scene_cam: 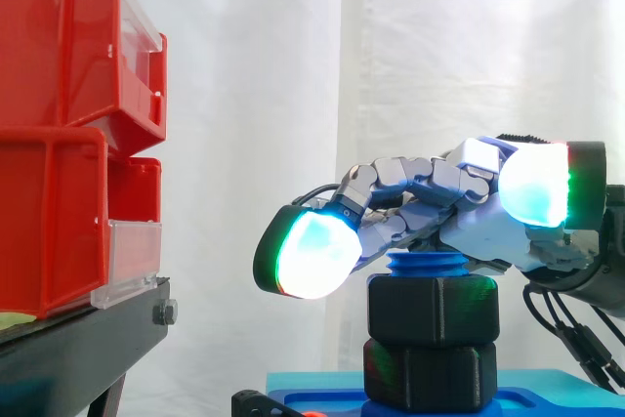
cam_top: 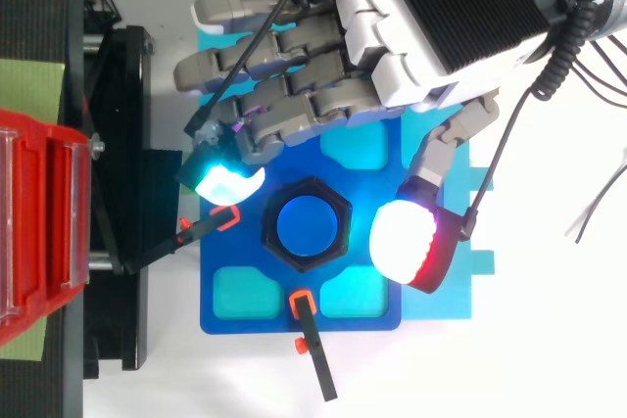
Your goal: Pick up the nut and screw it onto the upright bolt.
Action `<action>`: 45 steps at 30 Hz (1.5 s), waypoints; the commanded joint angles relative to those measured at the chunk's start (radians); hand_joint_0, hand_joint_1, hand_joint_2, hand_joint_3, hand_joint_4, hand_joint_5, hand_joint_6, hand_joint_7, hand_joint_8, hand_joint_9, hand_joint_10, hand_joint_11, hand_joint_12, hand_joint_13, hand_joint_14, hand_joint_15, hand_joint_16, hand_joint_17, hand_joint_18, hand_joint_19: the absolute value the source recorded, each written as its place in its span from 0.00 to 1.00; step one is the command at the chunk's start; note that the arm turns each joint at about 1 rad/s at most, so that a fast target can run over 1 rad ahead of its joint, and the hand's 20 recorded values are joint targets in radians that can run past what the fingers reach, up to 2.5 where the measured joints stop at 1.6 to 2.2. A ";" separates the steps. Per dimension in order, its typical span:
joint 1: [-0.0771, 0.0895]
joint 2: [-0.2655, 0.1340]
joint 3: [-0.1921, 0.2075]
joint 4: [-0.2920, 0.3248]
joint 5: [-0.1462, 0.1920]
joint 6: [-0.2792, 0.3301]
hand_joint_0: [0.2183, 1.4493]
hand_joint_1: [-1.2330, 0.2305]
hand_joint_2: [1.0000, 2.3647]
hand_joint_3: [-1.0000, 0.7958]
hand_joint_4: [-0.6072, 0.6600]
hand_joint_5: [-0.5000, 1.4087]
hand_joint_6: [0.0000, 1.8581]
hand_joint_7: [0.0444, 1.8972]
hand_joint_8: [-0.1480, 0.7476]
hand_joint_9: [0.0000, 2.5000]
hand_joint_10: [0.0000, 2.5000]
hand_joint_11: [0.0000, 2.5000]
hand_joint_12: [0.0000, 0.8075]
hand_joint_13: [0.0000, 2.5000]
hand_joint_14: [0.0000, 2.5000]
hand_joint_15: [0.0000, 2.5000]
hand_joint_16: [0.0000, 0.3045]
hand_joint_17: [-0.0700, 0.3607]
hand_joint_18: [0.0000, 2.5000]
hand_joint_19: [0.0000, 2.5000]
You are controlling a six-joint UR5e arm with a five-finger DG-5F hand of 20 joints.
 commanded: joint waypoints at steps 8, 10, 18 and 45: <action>0.003 0.000 -0.001 -0.001 0.000 0.000 0.17 0.80 0.00 0.28 0.74 0.20 0.27 0.52 0.52 0.25 0.00 0.00 0.47 0.18 0.00 0.00 0.16 0.41 0.05 0.00; 0.003 0.000 -0.001 -0.001 0.000 0.000 0.17 0.80 0.00 0.28 0.74 0.20 0.27 0.53 0.52 0.25 0.00 0.00 0.47 0.18 0.00 0.00 0.15 0.41 0.05 0.00; 0.003 0.000 -0.002 -0.003 0.000 0.000 0.17 0.79 0.00 0.28 0.75 0.21 0.27 0.58 0.52 0.28 0.00 0.00 0.46 0.20 0.00 0.00 0.15 0.40 0.06 0.00; -0.040 0.000 -0.001 0.019 -0.023 0.000 0.20 0.72 0.00 0.28 0.65 0.28 0.27 0.75 0.48 0.45 0.00 0.01 0.38 0.29 0.00 0.01 0.12 0.36 0.18 0.00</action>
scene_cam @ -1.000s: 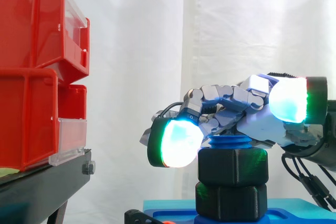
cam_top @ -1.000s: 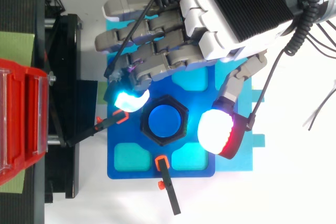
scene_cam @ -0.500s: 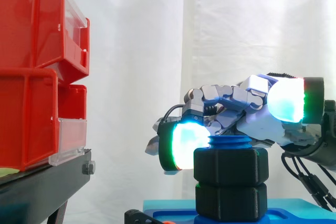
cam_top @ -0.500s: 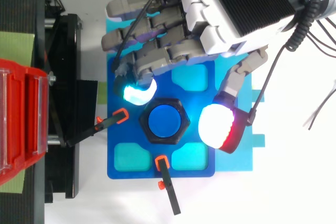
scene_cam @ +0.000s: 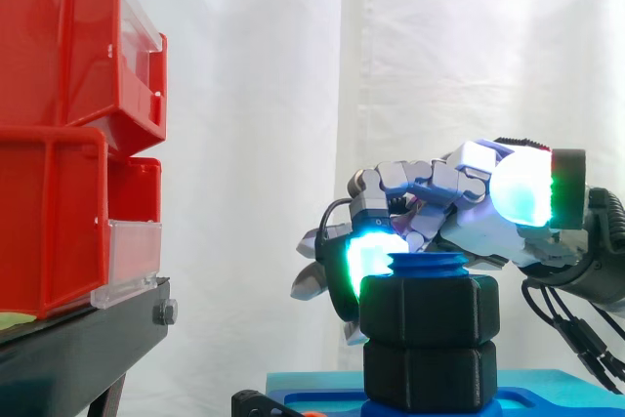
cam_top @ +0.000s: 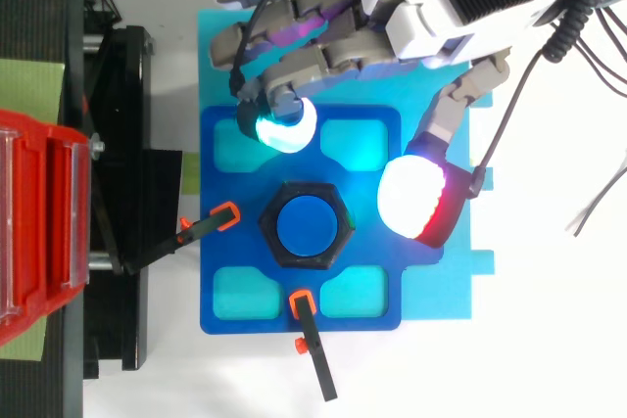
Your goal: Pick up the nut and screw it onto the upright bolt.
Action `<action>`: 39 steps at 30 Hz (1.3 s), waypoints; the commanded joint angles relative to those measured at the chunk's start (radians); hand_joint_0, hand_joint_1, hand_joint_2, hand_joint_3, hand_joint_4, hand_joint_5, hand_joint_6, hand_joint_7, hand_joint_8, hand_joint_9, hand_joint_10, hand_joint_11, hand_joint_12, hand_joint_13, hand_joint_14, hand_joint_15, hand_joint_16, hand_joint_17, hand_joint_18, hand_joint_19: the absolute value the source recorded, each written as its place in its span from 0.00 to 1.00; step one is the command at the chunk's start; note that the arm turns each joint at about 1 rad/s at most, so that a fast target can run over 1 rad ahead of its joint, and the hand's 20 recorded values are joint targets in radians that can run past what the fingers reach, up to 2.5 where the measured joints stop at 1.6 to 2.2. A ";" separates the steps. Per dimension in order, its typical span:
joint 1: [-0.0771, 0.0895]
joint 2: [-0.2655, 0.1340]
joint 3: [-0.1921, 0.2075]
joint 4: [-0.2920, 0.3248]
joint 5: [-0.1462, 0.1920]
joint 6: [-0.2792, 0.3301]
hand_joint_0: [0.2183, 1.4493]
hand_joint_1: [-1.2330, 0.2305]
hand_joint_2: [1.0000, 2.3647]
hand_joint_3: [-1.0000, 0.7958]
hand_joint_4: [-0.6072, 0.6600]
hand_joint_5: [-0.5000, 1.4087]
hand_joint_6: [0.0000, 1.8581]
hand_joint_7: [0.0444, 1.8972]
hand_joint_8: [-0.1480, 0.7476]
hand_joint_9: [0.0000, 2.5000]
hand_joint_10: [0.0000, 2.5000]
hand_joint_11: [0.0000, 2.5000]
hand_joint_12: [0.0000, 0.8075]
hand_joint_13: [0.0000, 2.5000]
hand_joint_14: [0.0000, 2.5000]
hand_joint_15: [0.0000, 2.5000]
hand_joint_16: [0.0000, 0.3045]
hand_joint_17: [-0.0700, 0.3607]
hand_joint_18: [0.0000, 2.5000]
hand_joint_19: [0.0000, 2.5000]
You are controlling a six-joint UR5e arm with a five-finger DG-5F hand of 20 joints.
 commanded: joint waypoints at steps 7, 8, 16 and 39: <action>-0.005 0.000 0.000 0.031 -0.010 0.003 0.19 0.73 0.00 0.28 0.71 0.23 0.27 0.60 0.49 0.41 0.00 0.00 0.41 0.27 0.00 0.01 0.14 0.38 0.15 0.00; -0.003 0.001 0.000 0.042 -0.013 0.005 0.19 0.73 0.00 0.28 0.72 0.23 0.27 0.57 0.50 0.39 0.00 0.00 0.41 0.26 0.00 0.01 0.14 0.39 0.14 0.00; 0.012 0.000 0.000 0.073 -0.015 0.012 0.18 0.73 0.00 0.28 0.69 0.19 0.27 0.44 0.48 0.33 0.00 0.00 0.43 0.23 0.00 0.00 0.15 0.40 0.11 0.00; 0.043 0.000 -0.002 -0.024 0.011 0.003 0.17 0.76 0.00 0.28 0.70 0.19 0.27 0.45 0.49 0.29 0.00 0.00 0.45 0.20 0.00 0.00 0.16 0.42 0.07 0.00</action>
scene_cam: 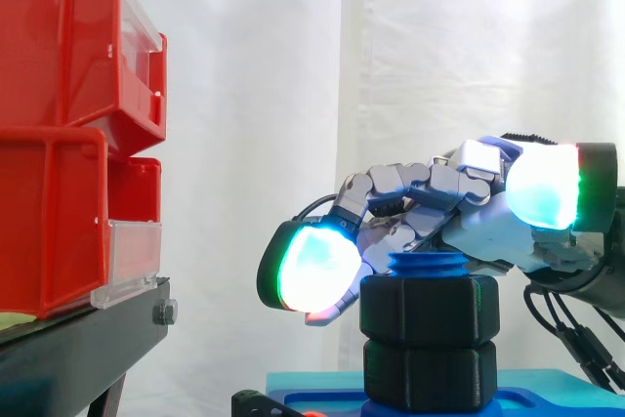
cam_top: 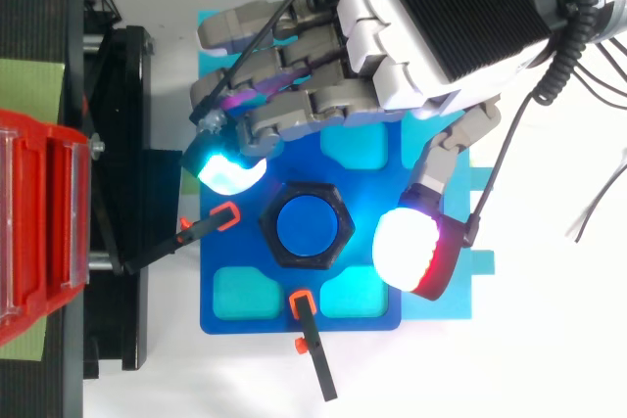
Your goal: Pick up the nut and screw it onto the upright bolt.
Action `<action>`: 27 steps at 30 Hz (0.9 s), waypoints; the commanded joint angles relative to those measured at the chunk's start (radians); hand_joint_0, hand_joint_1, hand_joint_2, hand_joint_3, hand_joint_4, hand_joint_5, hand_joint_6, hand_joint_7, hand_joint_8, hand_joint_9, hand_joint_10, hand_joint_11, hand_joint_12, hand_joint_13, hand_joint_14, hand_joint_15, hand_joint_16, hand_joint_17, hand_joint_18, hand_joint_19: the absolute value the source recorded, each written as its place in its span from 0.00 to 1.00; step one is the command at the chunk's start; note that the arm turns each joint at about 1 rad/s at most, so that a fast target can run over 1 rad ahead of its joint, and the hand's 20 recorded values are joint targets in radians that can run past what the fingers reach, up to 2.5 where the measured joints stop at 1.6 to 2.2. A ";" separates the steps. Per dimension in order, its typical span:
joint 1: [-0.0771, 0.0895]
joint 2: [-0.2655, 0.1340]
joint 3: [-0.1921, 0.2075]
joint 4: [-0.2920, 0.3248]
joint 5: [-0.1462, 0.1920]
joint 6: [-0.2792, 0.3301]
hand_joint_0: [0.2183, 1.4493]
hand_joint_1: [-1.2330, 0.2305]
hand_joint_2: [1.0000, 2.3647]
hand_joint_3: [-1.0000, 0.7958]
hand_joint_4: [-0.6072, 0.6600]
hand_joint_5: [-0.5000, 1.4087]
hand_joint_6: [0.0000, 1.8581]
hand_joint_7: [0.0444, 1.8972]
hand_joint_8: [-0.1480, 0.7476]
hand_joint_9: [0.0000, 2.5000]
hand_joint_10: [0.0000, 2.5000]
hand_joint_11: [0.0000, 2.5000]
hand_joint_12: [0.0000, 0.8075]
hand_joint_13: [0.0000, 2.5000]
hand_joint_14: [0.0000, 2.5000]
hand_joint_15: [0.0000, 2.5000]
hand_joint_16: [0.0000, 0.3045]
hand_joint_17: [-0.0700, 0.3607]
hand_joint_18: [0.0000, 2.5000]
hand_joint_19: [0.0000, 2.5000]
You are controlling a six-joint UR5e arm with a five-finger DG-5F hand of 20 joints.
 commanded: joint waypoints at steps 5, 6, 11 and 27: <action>0.011 0.000 -0.001 -0.024 0.004 -0.002 0.18 0.76 0.00 0.28 0.72 0.21 0.27 0.51 0.50 0.30 0.00 0.00 0.45 0.20 0.00 0.00 0.16 0.42 0.08 0.00; 0.012 0.000 0.001 -0.024 0.004 -0.002 0.18 0.76 0.00 0.28 0.72 0.21 0.27 0.52 0.50 0.30 0.00 0.00 0.45 0.20 0.00 0.00 0.16 0.42 0.08 0.00; 0.017 0.000 0.001 -0.025 0.006 -0.002 0.18 0.76 0.00 0.28 0.72 0.22 0.27 0.58 0.50 0.31 0.00 0.00 0.44 0.21 0.00 0.00 0.16 0.41 0.09 0.00; 0.020 0.002 -0.001 -0.019 0.012 -0.002 0.20 0.74 0.00 0.28 0.67 0.27 0.27 0.76 0.50 0.36 0.00 0.00 0.42 0.22 0.00 0.00 0.15 0.40 0.11 0.00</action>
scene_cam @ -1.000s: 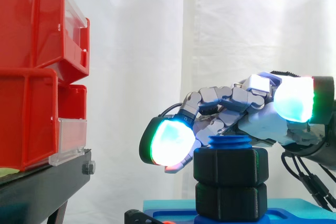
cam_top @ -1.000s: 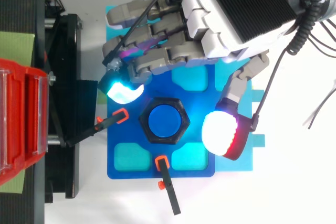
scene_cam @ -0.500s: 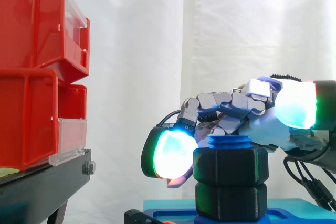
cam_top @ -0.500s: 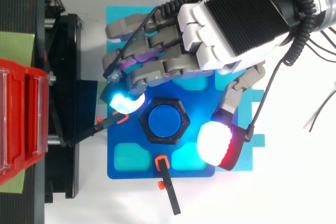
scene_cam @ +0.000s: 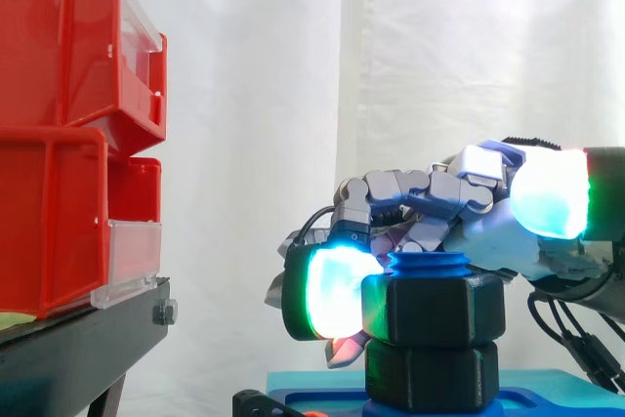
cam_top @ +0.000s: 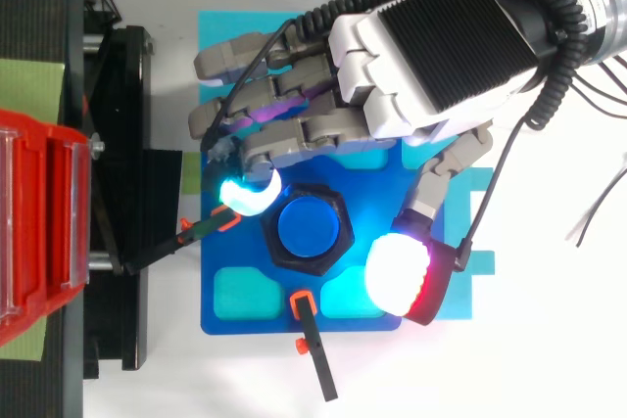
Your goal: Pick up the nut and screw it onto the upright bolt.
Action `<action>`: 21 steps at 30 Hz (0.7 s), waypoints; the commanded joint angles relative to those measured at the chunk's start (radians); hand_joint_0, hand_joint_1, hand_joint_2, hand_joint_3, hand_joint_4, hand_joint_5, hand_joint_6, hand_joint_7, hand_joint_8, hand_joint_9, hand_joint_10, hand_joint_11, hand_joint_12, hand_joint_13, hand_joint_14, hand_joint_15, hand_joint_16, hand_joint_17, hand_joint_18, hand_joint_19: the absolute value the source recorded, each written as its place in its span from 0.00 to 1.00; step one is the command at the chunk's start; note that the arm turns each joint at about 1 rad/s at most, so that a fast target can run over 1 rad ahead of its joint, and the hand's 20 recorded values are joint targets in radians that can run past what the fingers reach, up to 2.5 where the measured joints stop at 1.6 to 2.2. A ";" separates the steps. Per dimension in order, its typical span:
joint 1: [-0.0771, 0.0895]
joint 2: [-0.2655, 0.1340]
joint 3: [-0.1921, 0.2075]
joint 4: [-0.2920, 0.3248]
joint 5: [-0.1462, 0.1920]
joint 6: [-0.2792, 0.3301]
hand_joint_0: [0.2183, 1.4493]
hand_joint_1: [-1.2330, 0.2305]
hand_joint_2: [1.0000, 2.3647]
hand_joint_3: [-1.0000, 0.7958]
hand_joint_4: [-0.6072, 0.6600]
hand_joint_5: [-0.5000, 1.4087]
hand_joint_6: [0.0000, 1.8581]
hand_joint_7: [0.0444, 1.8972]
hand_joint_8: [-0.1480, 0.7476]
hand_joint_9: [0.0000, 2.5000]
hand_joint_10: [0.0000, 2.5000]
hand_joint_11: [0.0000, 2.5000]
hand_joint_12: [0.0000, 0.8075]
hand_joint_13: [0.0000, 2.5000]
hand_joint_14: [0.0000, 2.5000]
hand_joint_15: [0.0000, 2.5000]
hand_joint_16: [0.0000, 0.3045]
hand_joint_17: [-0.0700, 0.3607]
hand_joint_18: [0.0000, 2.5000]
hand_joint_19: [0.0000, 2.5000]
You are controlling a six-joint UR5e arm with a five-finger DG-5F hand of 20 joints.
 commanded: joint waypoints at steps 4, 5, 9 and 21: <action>-0.005 0.000 0.000 0.013 -0.001 0.000 0.20 0.74 0.00 0.28 0.65 0.27 0.29 0.73 0.50 0.38 0.00 0.00 0.41 0.23 0.00 0.00 0.15 0.40 0.11 0.00; -0.010 0.000 0.000 0.026 -0.001 0.002 0.20 0.74 0.00 0.28 0.65 0.27 0.29 0.73 0.50 0.38 0.00 0.00 0.41 0.23 0.00 0.00 0.15 0.40 0.12 0.00; -0.014 0.001 0.000 0.031 -0.003 0.002 0.21 0.71 0.00 0.28 0.63 0.28 0.30 0.71 0.47 0.42 0.00 0.00 0.39 0.25 0.00 0.00 0.13 0.38 0.14 0.00; -0.030 0.001 0.001 0.040 -0.007 0.002 0.22 0.67 0.00 0.28 0.58 0.29 0.33 0.67 0.41 0.52 0.00 0.00 0.32 0.32 0.00 0.01 0.09 0.30 0.21 0.00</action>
